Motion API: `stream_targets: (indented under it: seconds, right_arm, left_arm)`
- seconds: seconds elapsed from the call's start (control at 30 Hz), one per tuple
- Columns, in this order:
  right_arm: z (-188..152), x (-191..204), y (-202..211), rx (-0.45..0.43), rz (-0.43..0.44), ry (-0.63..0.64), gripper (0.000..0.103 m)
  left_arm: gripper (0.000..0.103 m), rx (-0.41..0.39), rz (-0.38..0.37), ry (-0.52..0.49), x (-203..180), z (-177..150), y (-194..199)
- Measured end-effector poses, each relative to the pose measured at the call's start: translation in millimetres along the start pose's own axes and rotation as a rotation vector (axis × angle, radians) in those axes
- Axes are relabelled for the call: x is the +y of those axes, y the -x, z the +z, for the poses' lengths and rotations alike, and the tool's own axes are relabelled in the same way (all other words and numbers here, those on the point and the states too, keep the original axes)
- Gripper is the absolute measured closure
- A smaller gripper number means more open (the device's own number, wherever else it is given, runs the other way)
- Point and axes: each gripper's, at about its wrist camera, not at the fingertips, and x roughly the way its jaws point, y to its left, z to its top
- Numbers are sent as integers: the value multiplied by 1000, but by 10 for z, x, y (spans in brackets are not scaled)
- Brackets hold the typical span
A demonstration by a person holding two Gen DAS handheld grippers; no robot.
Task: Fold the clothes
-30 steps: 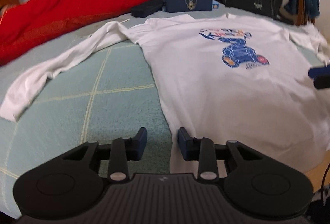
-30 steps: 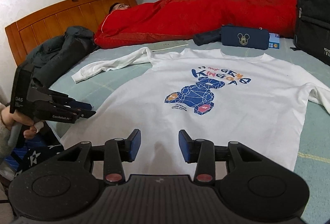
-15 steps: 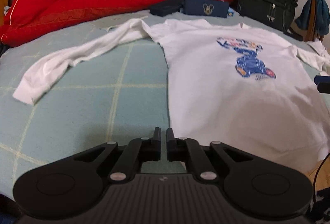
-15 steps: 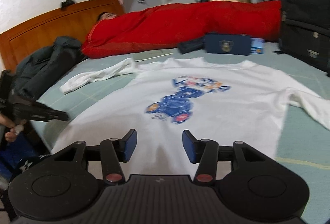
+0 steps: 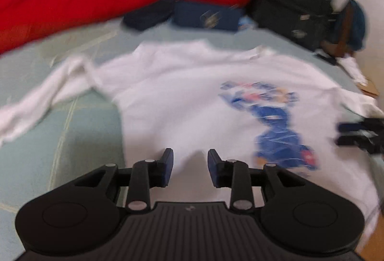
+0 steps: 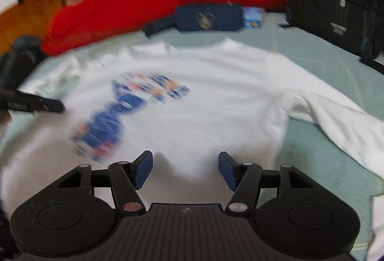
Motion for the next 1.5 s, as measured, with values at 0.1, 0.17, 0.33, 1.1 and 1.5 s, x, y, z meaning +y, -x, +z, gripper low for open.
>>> stream_targets:
  seconds: [0.1,0.17,0.33,1.1,1.5]
  right_arm:
    - [-93,-178,134,-18,-43,-32,41]
    - [-127,-217,259,-19,-93,-47,37]
    - [-237,1,565,-46,-22,-9,35]
    - [-1336,-240,830,-73,450,-530,23]
    - [-1456,-130,863,-94,358,-483,90]
  left_arm:
    - [73,-5,15,45,236,-113,68]
    - [74,11,49,44,224,-150,236]
    - [49,-47,14,-155,-137,-425,813]
    - [51,-16,-300,320,440,-1280,897]
    - [101,28,-300,330,417,-1391,1015]
